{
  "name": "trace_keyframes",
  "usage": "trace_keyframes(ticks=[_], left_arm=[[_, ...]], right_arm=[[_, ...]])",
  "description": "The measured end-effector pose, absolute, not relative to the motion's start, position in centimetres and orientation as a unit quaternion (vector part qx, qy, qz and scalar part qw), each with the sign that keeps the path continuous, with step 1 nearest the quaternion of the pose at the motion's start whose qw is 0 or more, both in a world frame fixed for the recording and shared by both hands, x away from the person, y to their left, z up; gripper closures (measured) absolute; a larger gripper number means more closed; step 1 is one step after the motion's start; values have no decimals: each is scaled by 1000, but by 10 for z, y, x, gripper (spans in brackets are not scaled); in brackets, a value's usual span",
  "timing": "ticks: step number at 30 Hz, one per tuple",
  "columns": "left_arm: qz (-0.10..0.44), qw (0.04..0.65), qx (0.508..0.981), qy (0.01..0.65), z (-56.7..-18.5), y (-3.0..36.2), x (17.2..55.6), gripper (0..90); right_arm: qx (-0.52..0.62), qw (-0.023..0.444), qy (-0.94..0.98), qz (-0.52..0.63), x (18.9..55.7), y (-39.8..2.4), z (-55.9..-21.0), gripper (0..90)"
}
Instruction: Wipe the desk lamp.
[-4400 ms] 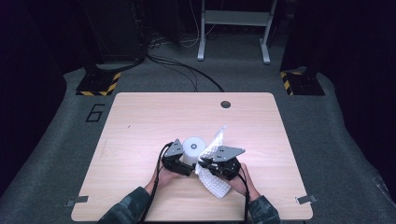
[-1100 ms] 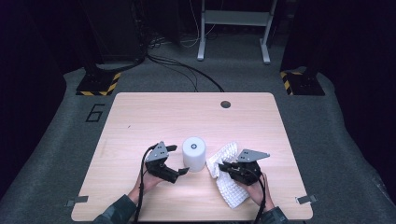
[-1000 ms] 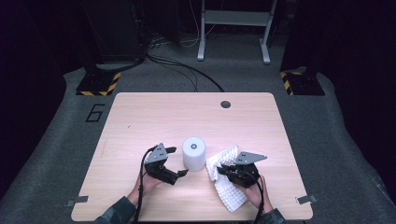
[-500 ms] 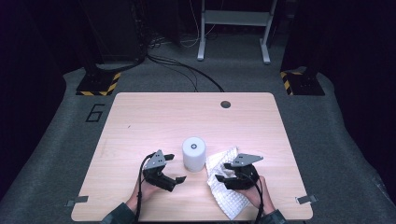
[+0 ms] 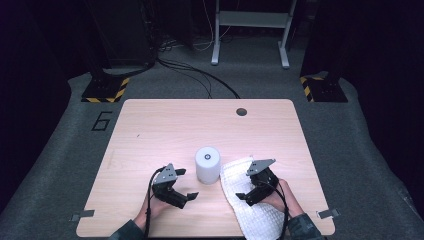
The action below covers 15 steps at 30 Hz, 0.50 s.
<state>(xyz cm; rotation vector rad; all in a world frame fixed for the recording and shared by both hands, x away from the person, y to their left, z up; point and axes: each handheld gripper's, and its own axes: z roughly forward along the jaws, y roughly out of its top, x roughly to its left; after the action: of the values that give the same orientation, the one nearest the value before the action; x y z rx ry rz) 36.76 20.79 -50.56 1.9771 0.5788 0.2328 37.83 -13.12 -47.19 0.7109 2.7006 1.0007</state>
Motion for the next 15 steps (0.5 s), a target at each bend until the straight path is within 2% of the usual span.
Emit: trace_keyframes(ticks=[2,3,5,7,8,10,11,13,14,15], left_arm=[[94,511,819,244,-506,208,367,0],[94,508,822,242,-506,209,367,0],[92,505,823,244,-506,210,367,0],[92,504,823,243,-505,210,366,0],[96,508,820,246,-506,209,366,0],[98,507,819,248,-506,210,365,0],[95,505,822,246,-505,211,365,0],[93,503,823,246,-505,211,365,0],[92,503,823,247,-505,211,365,0],[98,507,818,251,-506,210,364,0]], right_arm=[[238,83,912,323,378,-132,-475,94],[241,75,918,305,379,-133,-482,139],[248,74,920,294,380,-133,-486,150],[256,71,925,271,382,-135,-496,227],[256,71,925,271,382,-135,-496,227],[266,77,926,256,384,-135,-502,311],[266,77,926,256,384,-135,-502,311],[269,83,925,256,385,-137,-501,401],[269,83,925,256,385,-137,-501,401],[275,83,922,260,385,-137,-501,449]])
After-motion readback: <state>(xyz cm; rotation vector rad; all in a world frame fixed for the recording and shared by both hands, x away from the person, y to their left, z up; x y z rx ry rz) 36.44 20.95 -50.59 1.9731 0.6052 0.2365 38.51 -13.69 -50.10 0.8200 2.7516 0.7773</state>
